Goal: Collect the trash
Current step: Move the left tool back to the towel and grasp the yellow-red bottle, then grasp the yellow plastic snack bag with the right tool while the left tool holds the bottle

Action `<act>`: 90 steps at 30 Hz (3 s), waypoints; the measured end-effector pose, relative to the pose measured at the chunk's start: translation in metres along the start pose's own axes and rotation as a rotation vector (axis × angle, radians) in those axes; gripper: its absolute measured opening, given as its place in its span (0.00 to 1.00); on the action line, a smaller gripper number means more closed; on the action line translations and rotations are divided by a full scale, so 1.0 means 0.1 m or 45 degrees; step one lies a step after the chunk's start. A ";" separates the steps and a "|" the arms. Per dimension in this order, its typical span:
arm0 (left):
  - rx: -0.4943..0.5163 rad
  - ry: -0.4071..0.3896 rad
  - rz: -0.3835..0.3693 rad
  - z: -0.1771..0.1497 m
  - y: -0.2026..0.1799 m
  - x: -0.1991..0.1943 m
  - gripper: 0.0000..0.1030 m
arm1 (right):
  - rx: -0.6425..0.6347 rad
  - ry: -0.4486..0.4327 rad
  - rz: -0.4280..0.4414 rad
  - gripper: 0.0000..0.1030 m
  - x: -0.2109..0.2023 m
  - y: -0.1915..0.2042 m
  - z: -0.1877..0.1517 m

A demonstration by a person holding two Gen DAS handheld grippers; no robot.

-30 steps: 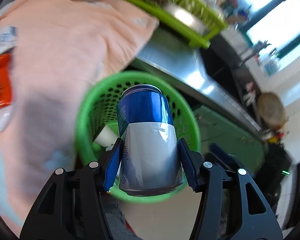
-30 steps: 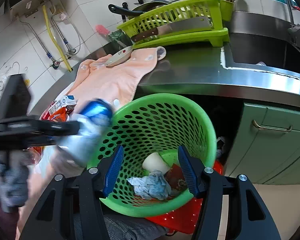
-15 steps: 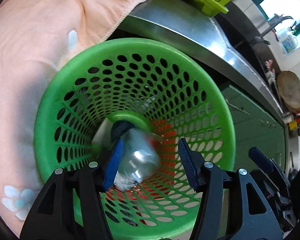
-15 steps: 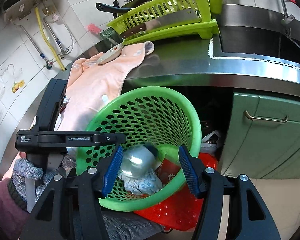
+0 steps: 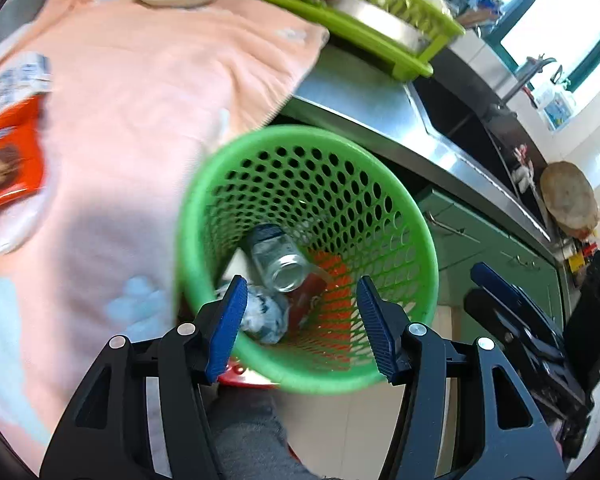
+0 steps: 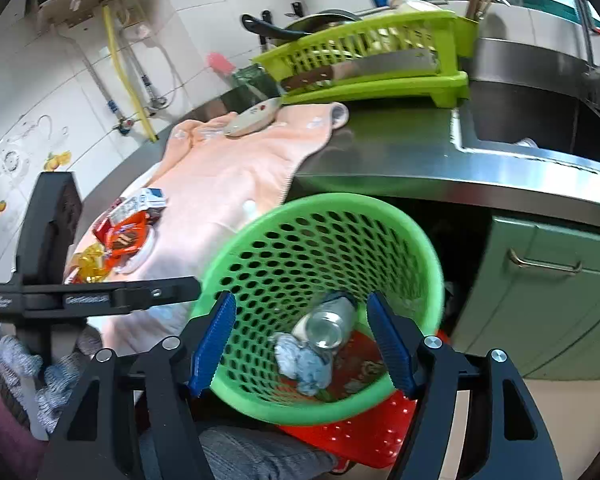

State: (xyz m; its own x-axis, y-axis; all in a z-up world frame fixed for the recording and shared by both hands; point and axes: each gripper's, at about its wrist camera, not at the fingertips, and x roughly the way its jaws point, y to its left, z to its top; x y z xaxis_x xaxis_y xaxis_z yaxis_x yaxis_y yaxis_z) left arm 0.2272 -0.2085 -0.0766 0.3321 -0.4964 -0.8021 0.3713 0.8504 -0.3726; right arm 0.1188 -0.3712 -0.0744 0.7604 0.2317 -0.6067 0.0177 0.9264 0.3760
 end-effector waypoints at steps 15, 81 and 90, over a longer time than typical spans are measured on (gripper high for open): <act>-0.293 -0.292 0.388 -0.20 1.06 -1.40 0.62 | -0.134 0.025 0.143 0.66 0.20 0.81 0.17; -0.574 -0.086 0.619 -1.18 2.83 -2.17 0.69 | -0.929 0.314 0.516 0.60 1.95 3.81 0.35; -0.588 -0.091 0.593 -1.18 2.88 -2.17 0.70 | -1.040 0.388 0.379 0.45 2.41 4.05 0.20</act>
State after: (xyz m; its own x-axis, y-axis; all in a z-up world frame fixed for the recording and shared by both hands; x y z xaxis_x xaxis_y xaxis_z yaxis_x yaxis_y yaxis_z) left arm 0.1600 0.1652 -0.0646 0.4311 -0.0552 -0.9006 -0.2298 0.9585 -0.1688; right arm 0.3220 0.0537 -0.0545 0.4545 0.4547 -0.7660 -0.7031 0.7110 0.0049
